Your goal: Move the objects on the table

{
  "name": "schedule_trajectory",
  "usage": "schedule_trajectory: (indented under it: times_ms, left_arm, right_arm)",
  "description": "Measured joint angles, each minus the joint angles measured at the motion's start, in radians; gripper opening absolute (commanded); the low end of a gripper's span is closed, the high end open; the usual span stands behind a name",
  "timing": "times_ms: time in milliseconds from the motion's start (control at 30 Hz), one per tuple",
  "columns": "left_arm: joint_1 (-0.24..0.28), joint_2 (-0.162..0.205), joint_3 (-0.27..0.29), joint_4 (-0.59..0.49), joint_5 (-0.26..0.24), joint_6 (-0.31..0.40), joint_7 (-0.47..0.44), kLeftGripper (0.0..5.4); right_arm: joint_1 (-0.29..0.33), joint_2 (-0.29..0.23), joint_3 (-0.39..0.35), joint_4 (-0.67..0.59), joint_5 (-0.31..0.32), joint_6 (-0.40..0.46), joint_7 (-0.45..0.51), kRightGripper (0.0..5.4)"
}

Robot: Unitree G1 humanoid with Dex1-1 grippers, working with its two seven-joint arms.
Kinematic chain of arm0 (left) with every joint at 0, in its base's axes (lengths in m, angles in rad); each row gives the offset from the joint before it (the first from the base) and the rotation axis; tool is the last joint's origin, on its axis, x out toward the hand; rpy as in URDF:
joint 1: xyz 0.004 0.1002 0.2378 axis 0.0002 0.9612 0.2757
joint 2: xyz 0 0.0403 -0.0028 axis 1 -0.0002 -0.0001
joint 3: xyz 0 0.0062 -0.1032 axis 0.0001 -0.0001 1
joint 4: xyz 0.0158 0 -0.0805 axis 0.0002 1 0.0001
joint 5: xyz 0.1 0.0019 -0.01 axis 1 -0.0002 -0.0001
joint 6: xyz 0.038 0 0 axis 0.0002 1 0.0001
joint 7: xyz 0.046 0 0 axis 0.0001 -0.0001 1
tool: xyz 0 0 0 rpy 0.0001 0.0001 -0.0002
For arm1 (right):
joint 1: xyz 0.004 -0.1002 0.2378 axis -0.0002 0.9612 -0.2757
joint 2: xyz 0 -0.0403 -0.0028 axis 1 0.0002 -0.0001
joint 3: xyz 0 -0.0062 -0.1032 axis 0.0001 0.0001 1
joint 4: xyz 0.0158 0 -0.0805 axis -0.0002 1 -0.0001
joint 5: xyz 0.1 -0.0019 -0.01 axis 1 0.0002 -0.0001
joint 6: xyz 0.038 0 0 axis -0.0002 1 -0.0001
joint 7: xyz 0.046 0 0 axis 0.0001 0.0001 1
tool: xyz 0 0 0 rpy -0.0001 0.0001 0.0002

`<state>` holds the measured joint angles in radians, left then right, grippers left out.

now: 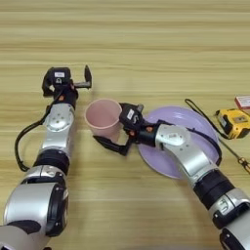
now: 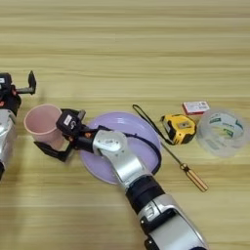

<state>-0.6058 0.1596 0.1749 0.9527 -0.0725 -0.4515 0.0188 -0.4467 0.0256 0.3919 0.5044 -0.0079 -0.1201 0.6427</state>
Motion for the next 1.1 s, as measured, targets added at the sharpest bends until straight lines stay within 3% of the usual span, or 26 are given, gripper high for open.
schedule_trajectory:
  times_ms: [167, 433, 767, 1100]
  left_arm:
    - [0.000, 0.000, 0.000, 0.000, 0.000, 0.000, 0.000, 5.40]
    - [0.000, 0.000, 0.000, -0.001, 0.000, 0.005, 0.000, 5.40]
    - [0.001, 0.000, 0.000, -0.009, 0.000, 0.006, 0.000, 5.40]
    - [0.004, 0.000, -0.001, -0.013, 0.000, 0.007, 0.002, 5.40]
  right_arm:
    - [-0.017, 0.009, -0.017, 0.022, 0.000, -0.003, -0.009, 5.38]
    - [-0.021, 0.018, -0.034, 0.027, 0.001, -0.005, -0.019, 4.55]
    - [-0.021, 0.021, -0.039, 0.018, 0.004, 0.002, -0.001, 4.41]
    - [-0.014, -0.013, -0.103, -0.175, 0.028, 0.078, -0.027, 4.39]
